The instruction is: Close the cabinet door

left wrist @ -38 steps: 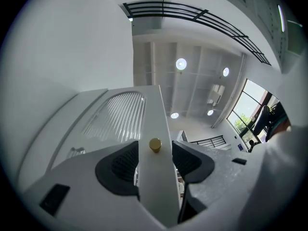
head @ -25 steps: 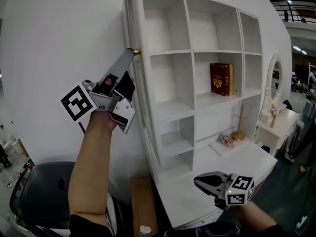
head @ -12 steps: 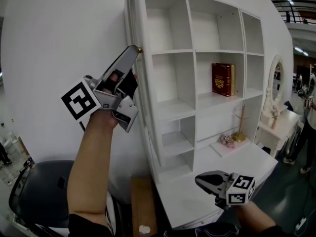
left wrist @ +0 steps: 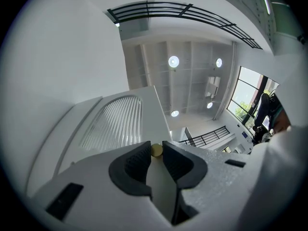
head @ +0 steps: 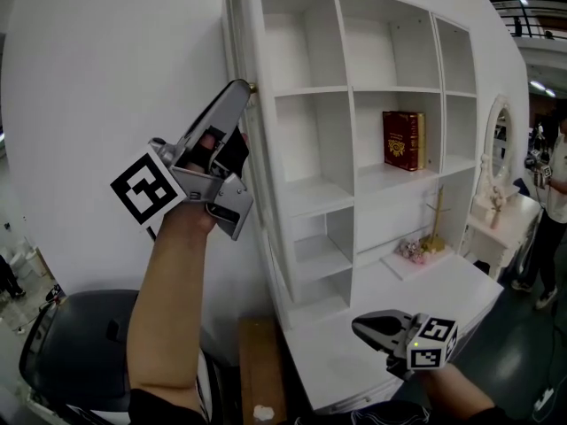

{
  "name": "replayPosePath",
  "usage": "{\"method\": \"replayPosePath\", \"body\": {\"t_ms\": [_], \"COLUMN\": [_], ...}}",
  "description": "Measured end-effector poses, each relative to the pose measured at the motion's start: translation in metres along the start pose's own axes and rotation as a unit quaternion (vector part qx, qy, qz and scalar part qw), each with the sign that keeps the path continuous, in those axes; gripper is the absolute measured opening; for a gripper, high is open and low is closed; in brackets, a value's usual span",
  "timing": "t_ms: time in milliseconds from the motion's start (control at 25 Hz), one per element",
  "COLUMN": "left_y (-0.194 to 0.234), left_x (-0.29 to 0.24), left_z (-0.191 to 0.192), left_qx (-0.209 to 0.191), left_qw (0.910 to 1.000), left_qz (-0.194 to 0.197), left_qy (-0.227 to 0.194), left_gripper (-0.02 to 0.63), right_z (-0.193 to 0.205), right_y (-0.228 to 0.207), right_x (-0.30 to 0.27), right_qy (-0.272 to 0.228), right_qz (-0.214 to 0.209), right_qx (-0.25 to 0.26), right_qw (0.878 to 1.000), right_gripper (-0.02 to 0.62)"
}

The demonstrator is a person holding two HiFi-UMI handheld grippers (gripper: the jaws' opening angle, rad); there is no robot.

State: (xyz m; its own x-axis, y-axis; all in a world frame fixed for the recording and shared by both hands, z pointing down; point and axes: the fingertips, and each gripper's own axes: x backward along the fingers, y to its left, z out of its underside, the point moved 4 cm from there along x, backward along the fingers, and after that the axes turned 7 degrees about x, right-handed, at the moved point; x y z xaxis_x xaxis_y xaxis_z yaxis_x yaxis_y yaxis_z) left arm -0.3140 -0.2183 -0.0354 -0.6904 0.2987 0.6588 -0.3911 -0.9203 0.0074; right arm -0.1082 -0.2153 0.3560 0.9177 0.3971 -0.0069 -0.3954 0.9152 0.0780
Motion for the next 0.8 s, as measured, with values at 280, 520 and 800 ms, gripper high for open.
{"method": "replayPosePath", "body": {"t_ms": [280,520,800], "left_y": [-0.003,-0.010,-0.009], "left_x": [0.001,0.000,-0.019], "left_z": [-0.002,-0.005,0.014], "left_qx": [-0.014,-0.024,-0.045], "left_qw": [0.9999,0.9996,0.9985], "left_qz": [-0.002,-0.015,-0.031], "left_qy": [-0.003,-0.004,0.004], "left_gripper": [0.078,0.078,0.080], "right_z": [0.008,0.009,0.014], "right_y": [0.005,0.003,-0.030], "right_x": [-0.006,-0.007,0.001], "right_qy": [0.009,0.006,-0.006], "right_qz": [-0.008,-0.025,-0.052], "right_qx": [-0.014,-0.024,-0.038], "right_qw": [1.000,0.999,0.998], "right_gripper": [0.006,0.006,0.006]}}
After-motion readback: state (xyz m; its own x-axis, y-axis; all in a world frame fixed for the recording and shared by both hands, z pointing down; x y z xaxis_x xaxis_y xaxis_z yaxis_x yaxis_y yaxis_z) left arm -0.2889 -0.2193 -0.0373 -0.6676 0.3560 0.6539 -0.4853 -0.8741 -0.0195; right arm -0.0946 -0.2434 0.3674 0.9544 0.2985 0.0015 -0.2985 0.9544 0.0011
